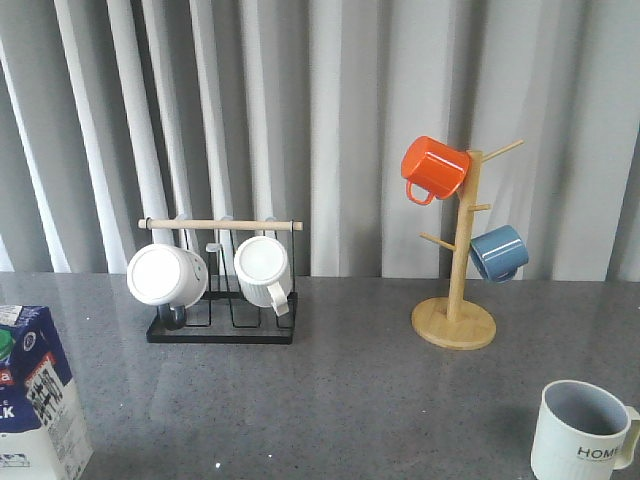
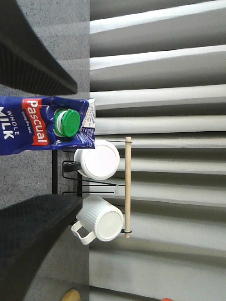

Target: Place milk next to cup

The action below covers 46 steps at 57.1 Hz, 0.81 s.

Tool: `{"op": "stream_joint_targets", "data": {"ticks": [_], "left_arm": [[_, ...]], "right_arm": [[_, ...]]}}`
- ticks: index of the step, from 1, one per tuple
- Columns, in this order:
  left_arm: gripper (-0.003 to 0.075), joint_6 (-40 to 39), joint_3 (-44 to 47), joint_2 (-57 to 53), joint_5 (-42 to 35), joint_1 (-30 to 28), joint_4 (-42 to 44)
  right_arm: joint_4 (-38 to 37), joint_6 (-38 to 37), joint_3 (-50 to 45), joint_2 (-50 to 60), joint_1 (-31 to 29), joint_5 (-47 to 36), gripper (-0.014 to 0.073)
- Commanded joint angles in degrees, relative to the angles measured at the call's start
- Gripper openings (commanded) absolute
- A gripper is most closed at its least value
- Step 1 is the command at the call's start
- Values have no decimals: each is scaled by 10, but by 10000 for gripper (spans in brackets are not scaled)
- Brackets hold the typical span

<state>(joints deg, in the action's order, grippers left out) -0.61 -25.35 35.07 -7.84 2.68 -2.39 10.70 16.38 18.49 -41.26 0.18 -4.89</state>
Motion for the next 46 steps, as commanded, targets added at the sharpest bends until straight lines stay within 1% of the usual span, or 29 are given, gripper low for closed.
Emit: {"op": "stream_joint_targets", "data": {"ticks": [1,8,12,16,19,23,27,31,41,46], "left_arm": [[451,-6,-20,2,-39,4,-4],[451,-6,-20,2,-39,4,-4],[451,-6,-20,2,-39,4,-4],[451,-6,-20,2,-39,4,-4],[451,-6,-20,2,-39,4,-4],[451,-6,-20,2,-39,4,-4],[451,-6,-20,2,-39,4,-4],[451,-6,-20,2,-39,4,-4],[451,-6,-20,2,-39,4,-4],[451,-6,-20,2,-39,4,-4]], "right_arm": [[-50,-23,21,-13,-4,-35,526],[-53,-27,21,-34,-13,-50,514],[-69,-57,21,-45,-50,-52,509],[-107,-94,21,-54,-94,-48,508],[-137,-138,21,-58,-119,-49,508],[-184,-203,21,-70,-124,-55,508],[-240,-233,21,-91,-124,-64,508],[-260,-241,21,-113,-124,-80,508],[-261,-236,21,-159,-125,-113,508],[-261,-224,21,-184,-125,-144,508]]}}
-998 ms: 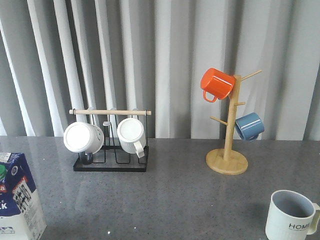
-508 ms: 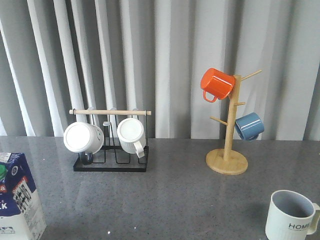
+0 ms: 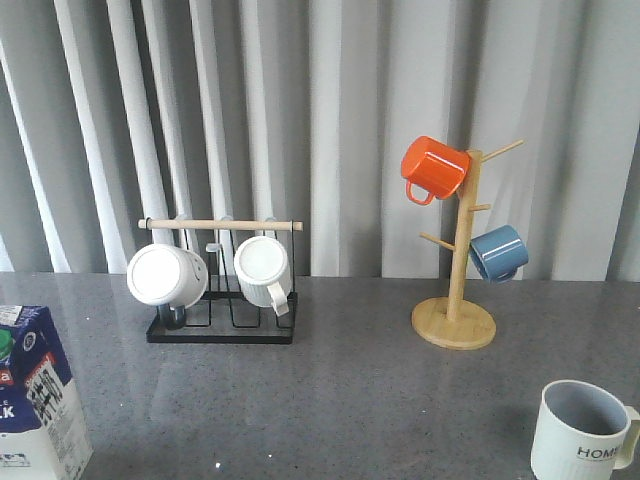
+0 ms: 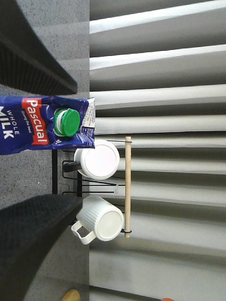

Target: Place milk next to cup

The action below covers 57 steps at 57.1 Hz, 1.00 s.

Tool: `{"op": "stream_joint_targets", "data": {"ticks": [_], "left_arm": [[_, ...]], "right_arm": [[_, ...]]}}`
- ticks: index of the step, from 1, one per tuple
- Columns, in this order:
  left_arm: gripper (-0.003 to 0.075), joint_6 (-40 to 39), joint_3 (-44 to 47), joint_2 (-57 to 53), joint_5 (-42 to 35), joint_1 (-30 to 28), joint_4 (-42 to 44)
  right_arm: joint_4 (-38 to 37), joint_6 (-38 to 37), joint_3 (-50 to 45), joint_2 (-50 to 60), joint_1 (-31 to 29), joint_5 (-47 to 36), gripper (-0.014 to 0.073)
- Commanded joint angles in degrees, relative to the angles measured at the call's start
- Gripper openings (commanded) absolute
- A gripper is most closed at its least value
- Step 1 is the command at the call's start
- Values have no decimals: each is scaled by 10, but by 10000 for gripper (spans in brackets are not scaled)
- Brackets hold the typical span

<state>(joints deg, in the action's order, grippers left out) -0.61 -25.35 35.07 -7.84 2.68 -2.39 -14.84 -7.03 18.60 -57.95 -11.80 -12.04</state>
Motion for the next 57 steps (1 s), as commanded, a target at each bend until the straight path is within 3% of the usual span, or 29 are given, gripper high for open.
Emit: {"op": "stream_joint_targets", "data": {"ticks": [1,10,24,43,57], "left_arm": [[451,-6,-20,2,-39,4,-4],[451,-6,-20,2,-39,4,-4],[451,-6,-20,2,-39,4,-4],[451,-6,-20,2,-39,4,-4],[451,-6,-20,2,-39,4,-4]], "right_arm": [[-6,12,20,-21,-5,-77,508],[-35,-7,20,-52,-49,-123,508],[-162,-129,20,-68,-111,-198,508],[-168,-108,20,-118,-113,-236,506],[-151,-46,20,-165,-113,-305,506]]}}
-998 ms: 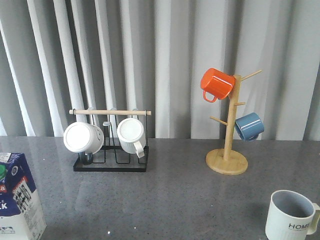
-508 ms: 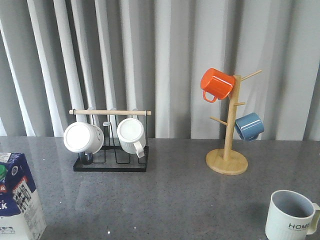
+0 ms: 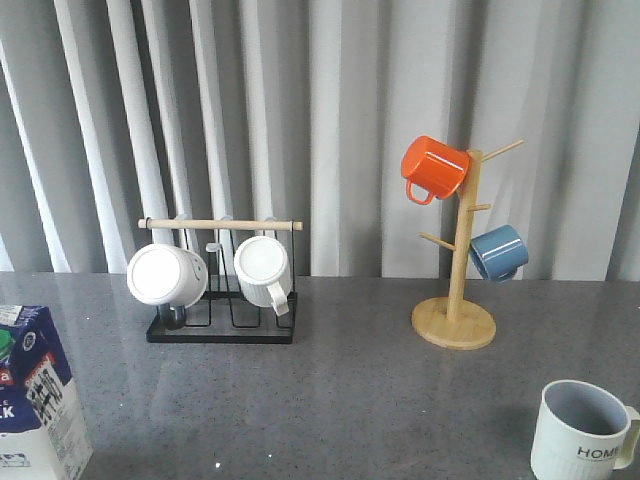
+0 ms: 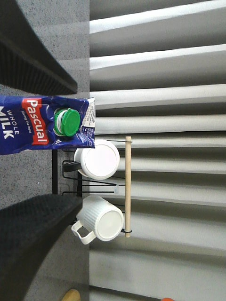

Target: Place milk next to cup

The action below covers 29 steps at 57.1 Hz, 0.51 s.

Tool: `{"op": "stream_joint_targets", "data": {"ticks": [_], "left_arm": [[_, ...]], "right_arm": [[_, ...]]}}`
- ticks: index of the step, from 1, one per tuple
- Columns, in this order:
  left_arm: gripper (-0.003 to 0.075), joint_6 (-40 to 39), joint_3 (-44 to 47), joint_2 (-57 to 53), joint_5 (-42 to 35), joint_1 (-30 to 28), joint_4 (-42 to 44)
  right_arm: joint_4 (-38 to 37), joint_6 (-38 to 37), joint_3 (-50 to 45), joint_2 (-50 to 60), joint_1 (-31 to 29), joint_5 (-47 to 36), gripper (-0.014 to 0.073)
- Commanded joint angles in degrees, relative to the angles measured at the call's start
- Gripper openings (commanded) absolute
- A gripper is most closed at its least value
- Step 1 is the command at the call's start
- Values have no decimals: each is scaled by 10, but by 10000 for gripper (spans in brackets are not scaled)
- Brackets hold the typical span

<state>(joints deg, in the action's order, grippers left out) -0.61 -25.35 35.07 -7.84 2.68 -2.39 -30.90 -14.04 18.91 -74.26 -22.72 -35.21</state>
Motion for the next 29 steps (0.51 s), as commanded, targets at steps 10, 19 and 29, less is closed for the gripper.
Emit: {"op": "stream_joint_targets", "data": {"ticks": [10,19,29], "left_arm": [[451,-6,-20,2,-39,4,-4],[451,-6,-20,2,-39,4,-4],[451,-6,-20,2,-39,4,-4]], "right_arm": [[19,80,16,-29,-4,-105,506],[47,92,16,-63,-4,-151,506],[58,101,16,-107,-4,-221,480]]}}
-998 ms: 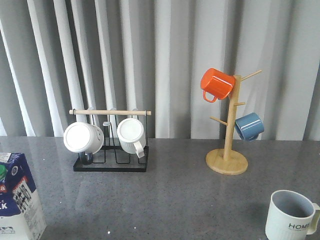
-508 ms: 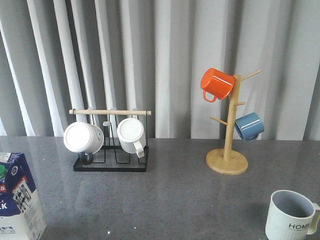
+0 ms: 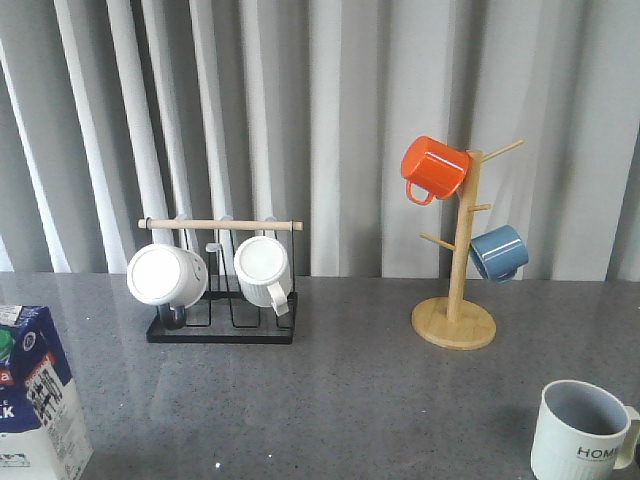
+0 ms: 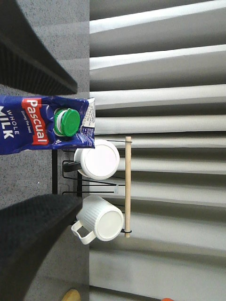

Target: Place milk next to cup

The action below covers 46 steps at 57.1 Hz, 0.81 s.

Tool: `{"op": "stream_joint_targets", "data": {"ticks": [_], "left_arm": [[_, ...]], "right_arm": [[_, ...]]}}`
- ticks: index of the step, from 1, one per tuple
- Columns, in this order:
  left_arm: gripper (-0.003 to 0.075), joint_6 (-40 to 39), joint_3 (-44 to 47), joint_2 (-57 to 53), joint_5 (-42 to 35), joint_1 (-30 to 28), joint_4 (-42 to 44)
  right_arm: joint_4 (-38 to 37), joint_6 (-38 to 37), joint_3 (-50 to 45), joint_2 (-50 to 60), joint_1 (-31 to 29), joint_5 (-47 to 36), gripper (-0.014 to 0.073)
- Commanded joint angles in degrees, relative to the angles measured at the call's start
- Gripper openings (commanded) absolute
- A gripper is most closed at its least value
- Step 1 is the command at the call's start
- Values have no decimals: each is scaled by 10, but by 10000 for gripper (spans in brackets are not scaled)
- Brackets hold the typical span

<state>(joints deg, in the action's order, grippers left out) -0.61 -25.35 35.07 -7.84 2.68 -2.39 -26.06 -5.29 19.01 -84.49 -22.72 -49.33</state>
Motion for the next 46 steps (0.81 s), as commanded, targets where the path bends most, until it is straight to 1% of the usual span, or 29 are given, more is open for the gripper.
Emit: {"op": "stream_joint_targets", "data": {"ticks": [1,11,21,33,46], "left_arm": [[451,-6,-20,2,-39,4,-4],[451,-6,-20,2,-39,4,-4],[451,-6,-20,2,-39,4,-4],[451,-6,-20,2,-39,4,-4],[451,-6,-20,2,-39,4,-4]], "right_arm": [[9,18,15,-7,-4,-83,476],[16,32,15,-37,-4,-113,442],[35,34,16,-58,-4,-127,440],[34,34,19,-80,-4,-140,440],[17,32,45,-90,-4,-136,440]]}}
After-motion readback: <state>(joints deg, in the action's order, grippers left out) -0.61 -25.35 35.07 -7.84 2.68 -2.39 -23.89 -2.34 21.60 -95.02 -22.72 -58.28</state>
